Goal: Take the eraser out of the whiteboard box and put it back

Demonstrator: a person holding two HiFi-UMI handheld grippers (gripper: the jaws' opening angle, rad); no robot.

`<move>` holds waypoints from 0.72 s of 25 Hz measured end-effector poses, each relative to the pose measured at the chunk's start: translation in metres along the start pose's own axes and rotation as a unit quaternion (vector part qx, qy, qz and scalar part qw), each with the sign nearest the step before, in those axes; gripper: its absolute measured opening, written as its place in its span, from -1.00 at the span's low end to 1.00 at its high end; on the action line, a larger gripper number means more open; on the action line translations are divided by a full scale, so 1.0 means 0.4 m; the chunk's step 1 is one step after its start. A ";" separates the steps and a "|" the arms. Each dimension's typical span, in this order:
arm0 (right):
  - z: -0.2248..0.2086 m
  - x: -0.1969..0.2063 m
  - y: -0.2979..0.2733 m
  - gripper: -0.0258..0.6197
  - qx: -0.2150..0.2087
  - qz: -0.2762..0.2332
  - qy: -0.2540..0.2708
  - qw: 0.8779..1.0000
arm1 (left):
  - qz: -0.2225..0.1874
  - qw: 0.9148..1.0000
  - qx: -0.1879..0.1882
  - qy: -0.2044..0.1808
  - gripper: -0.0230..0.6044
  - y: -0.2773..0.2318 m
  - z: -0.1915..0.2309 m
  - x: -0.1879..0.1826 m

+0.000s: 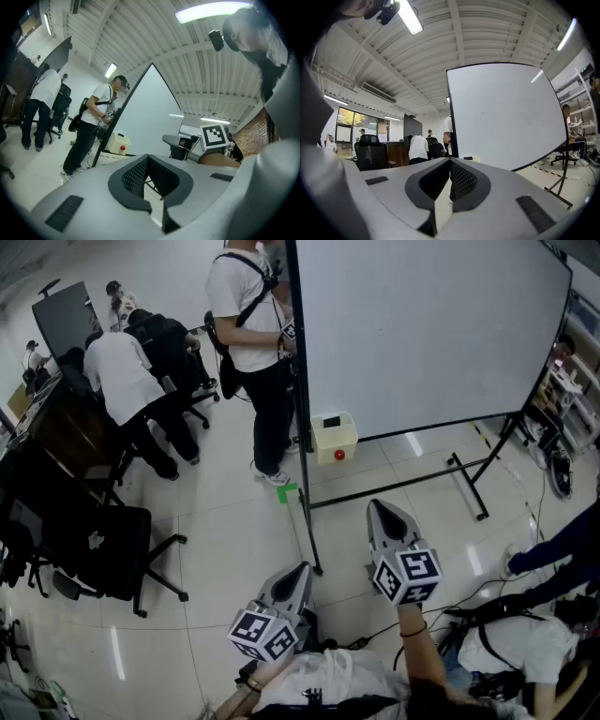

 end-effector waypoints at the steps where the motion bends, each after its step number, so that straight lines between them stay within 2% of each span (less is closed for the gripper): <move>1: -0.013 -0.008 -0.043 -0.82 -0.001 0.007 0.004 1.000 | -0.002 1.000 -0.001 0.000 -0.97 -0.015 0.022 -0.017; 5: -0.055 -0.026 -0.220 -0.71 0.010 0.025 0.014 1.000 | -0.023 1.000 -0.006 -0.004 -0.97 -0.072 0.126 -0.103; 8: -0.083 -0.024 -0.354 -0.62 0.019 0.032 0.002 0.999 | -0.035 0.999 -0.007 -0.010 -0.97 -0.114 0.211 -0.174; 11: -0.115 -0.025 -0.485 -0.13 0.022 0.040 -0.022 0.999 | -0.043 0.999 -0.004 -0.012 -0.97 -0.154 0.281 -0.229; 18: -0.209 0.045 -0.708 0.14 0.058 0.110 -0.032 0.992 | -0.041 0.999 0.012 -0.012 -0.97 -0.225 0.402 -0.292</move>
Point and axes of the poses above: the fingertips, and each gripper's own axes: y backward along the fingers, z to its left, x out of its underside, the point moved 5 cm from there along y, backward along the fingers, and after that the axes turned 5 degrees about -x, right-handed, at the moved point
